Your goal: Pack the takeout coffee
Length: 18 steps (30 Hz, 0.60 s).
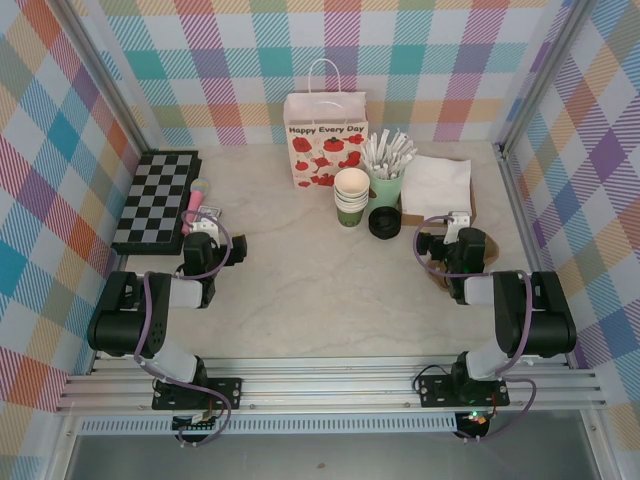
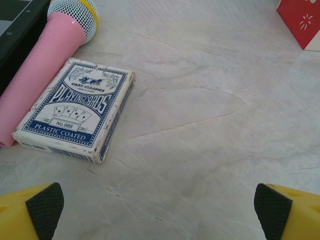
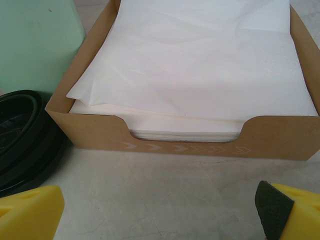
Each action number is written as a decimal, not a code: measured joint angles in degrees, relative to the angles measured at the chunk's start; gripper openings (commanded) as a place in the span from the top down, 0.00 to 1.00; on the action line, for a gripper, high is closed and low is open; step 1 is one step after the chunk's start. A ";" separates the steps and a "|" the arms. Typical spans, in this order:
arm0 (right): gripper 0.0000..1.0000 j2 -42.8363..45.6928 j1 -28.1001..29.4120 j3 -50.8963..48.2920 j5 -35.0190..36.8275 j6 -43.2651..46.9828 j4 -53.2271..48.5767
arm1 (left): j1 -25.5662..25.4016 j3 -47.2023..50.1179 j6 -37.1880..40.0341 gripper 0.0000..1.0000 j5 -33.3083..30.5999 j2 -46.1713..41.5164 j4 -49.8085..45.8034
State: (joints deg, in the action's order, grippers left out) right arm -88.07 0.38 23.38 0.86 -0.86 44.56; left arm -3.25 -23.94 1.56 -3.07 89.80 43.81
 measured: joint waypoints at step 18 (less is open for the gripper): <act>0.00 15.19 0.00 1.92 0.44 -0.96 -13.55 | -3.69 -12.46 -0.31 0.00 -4.61 -10.29 -23.41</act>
State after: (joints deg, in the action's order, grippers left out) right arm -72.88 0.38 25.30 1.30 -1.83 31.00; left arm -6.94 -36.40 1.26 -7.68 79.50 20.40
